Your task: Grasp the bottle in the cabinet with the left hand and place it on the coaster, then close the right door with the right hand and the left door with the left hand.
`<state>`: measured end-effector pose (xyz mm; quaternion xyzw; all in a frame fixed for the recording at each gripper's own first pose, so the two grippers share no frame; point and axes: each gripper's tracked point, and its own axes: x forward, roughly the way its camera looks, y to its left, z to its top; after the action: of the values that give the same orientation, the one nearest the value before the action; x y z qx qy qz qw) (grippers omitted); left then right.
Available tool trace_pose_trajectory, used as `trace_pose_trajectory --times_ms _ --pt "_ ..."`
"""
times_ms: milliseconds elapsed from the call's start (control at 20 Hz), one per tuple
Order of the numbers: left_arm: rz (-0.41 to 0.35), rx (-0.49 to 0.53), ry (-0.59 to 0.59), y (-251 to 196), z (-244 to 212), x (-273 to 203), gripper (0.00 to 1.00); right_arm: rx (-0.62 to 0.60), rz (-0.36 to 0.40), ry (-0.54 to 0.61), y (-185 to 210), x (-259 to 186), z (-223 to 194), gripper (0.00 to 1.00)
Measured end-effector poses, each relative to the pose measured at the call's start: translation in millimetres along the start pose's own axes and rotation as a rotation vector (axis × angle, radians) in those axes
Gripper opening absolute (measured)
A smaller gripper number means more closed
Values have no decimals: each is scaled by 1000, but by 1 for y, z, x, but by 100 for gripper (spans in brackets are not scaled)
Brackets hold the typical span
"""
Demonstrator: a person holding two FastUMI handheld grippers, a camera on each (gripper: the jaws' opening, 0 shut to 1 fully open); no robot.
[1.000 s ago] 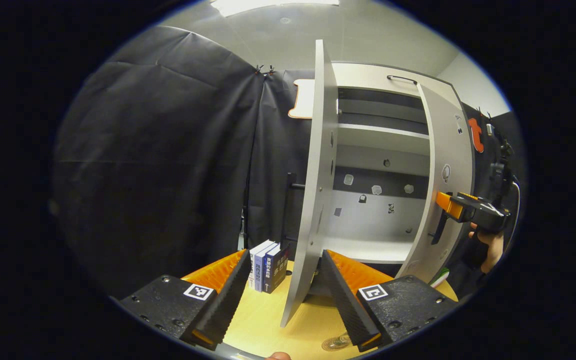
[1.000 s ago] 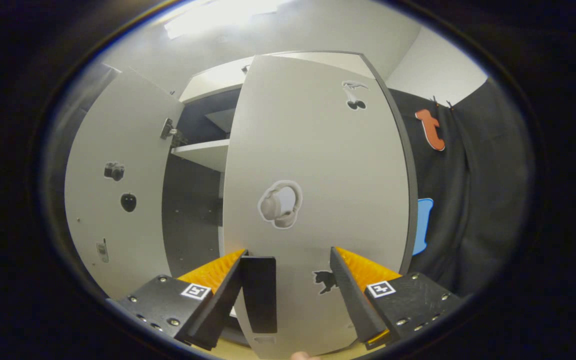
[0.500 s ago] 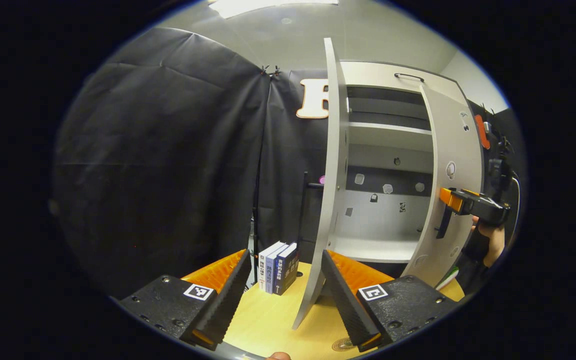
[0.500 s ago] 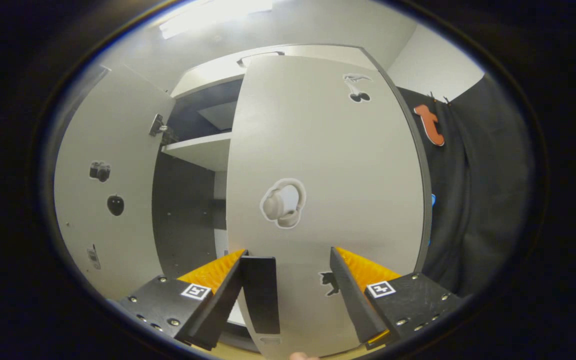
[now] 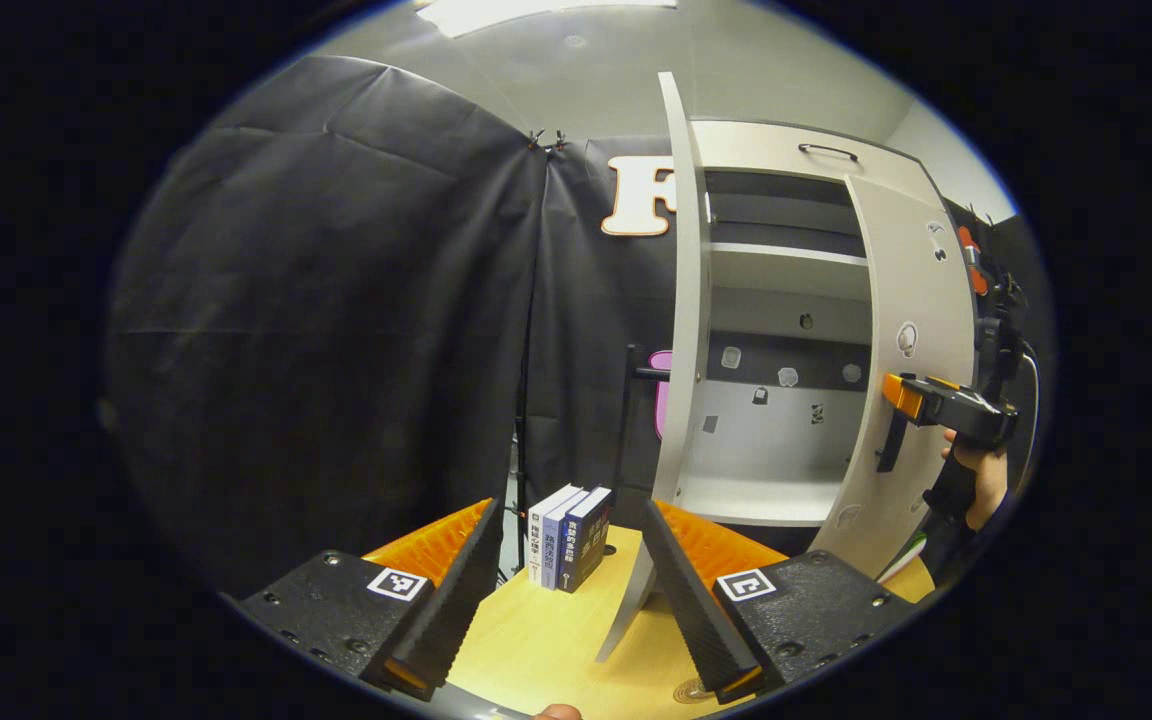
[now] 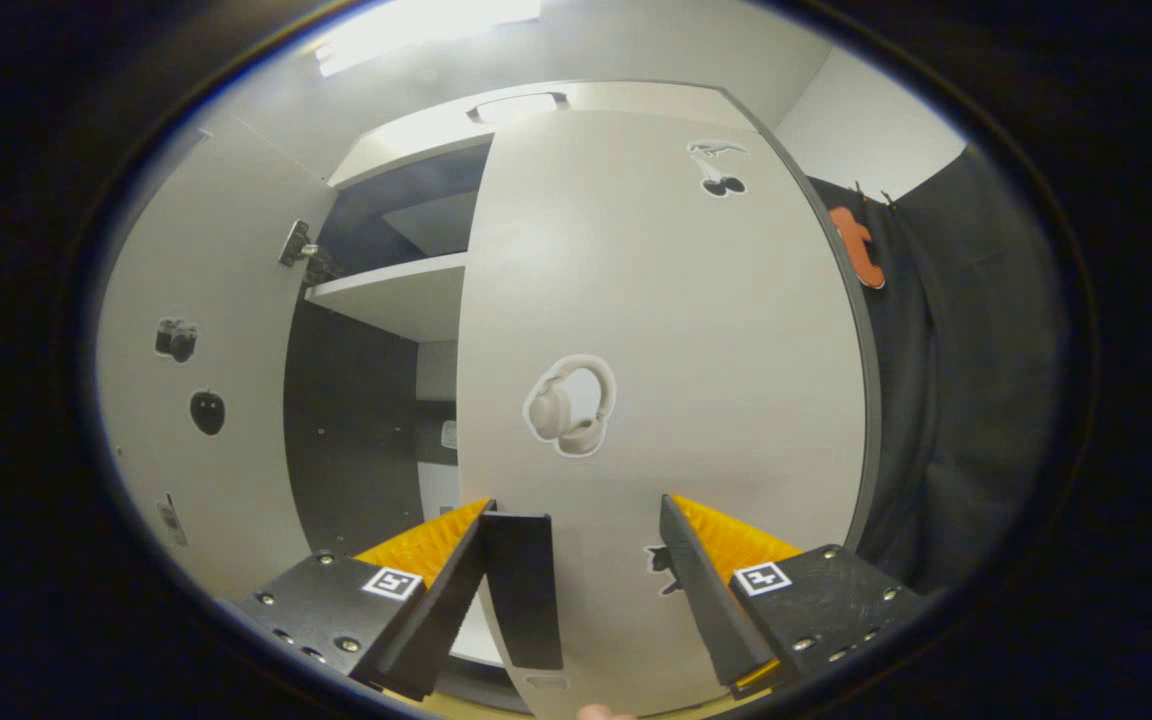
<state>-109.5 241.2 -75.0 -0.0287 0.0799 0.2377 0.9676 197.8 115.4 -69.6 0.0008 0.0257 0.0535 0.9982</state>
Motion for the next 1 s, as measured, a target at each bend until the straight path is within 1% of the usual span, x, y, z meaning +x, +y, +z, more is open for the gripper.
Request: trace_pose_trajectory --times_ms 50,100,150,200,250,300,350,400,750,950,1000 --pt "2 0 0 2 0 1 87 -2 -6 -2 0 0 0 98" --pt "3 -1 1 3 0 2 90 -6 -12 -5 0 2 0 97" --pt "4 -2 3 4 0 2 87 -11 -19 -6 0 3 0 97" --pt "6 -4 5 5 0 3 87 -16 -26 -7 0 3 0 96" --pt "6 -4 6 7 -1 3 90 -21 -32 -9 0 4 0 96" --pt "8 -4 8 8 -1 3 90 -27 -38 -11 0 6 0 96" --pt "10 -2 10 10 -2 3 87 -33 -42 -14 0 7 0 98" --pt "13 0 12 12 -2 3 90 -36 -46 -15 0 8 0 96" --pt "15 4 14 21 -1 12 90 -57 -68 -28 -2 13 1 97" --pt "-4 1 -3 23 7 24 90 -62 -74 -33 -3 14 1 98" --pt "-9 4 -7 23 9 27 87 -60 -73 -31 -2 14 0 98"
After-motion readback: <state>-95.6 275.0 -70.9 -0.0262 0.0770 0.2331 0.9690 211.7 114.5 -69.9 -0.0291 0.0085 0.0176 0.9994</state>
